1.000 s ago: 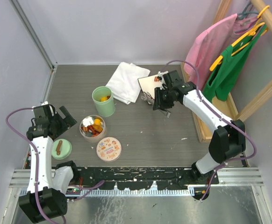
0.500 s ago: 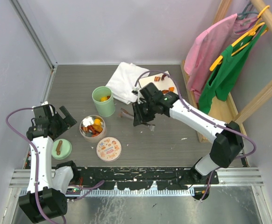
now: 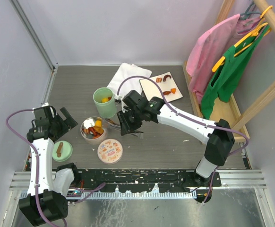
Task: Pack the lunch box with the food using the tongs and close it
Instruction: Place the fake food in the packing box.
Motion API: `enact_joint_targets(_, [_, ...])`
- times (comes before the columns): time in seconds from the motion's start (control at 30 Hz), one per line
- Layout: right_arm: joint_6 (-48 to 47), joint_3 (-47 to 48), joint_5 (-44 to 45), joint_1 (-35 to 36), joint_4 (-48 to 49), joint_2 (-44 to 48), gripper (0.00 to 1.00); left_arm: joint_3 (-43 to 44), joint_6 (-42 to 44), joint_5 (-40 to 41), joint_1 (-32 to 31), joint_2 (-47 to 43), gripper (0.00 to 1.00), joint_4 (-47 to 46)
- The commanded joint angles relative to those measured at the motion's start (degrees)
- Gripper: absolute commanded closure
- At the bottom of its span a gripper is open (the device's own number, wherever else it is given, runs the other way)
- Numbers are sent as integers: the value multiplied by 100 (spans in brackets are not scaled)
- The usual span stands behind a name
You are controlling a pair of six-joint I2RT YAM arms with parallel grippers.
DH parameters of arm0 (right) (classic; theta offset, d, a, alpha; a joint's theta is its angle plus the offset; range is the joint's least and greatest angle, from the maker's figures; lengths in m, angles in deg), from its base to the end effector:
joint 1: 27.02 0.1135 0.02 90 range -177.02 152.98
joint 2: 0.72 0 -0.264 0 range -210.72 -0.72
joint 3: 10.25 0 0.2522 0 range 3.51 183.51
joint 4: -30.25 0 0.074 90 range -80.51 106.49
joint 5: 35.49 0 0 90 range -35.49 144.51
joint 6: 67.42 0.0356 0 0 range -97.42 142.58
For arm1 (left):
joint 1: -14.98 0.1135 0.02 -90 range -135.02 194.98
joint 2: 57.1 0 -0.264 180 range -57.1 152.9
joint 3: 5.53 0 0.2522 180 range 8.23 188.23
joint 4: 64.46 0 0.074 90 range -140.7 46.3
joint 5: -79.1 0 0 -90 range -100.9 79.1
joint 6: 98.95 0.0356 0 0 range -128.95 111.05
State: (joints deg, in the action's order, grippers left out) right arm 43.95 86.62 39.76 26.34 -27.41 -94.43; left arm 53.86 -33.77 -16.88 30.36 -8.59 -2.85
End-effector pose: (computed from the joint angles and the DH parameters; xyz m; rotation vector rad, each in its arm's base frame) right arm 0.2027 0.2877 0.3026 -0.8482 2.5546 0.7991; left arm 0.1572 0.0394 0.2742 -0.8022 2.3255 -0.2002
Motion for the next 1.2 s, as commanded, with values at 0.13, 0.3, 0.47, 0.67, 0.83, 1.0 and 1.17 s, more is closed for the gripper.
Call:
enact_joint_targets(0.13, [-24, 794, 229, 328, -72, -396, 63, 122, 38, 18, -17, -44, 2, -145])
enact_joint_targets(0.3, [-68, 1018, 333, 421, -139, -594, 63, 119, 32, 10, -17, -36, 2, -145])
enact_joint_targets(0.47, [-148, 1229, 429, 493, -316, -828, 63, 122, 38, 18, -17, -49, 2, -145])
enact_joint_targets(0.67, [-230, 1458, 463, 505, -363, -999, 62, 124, 38, 11, -17, -41, 2, -145])
enact_joint_targets(0.83, [-279, 1570, 442, 508, -393, -1110, 62, 122, 34, 11, -17, -45, 2, -145])
enact_joint_targets(1.0, [-431, 1836, 587, 500, -596, -1305, 60, 119, 36, -21, -17, -30, 2, -154])
enact_joint_targets(1.17, [-563, 2145, 700, 502, -783, -1506, 60, 131, 38, 10, -17, -44, 2, -145])
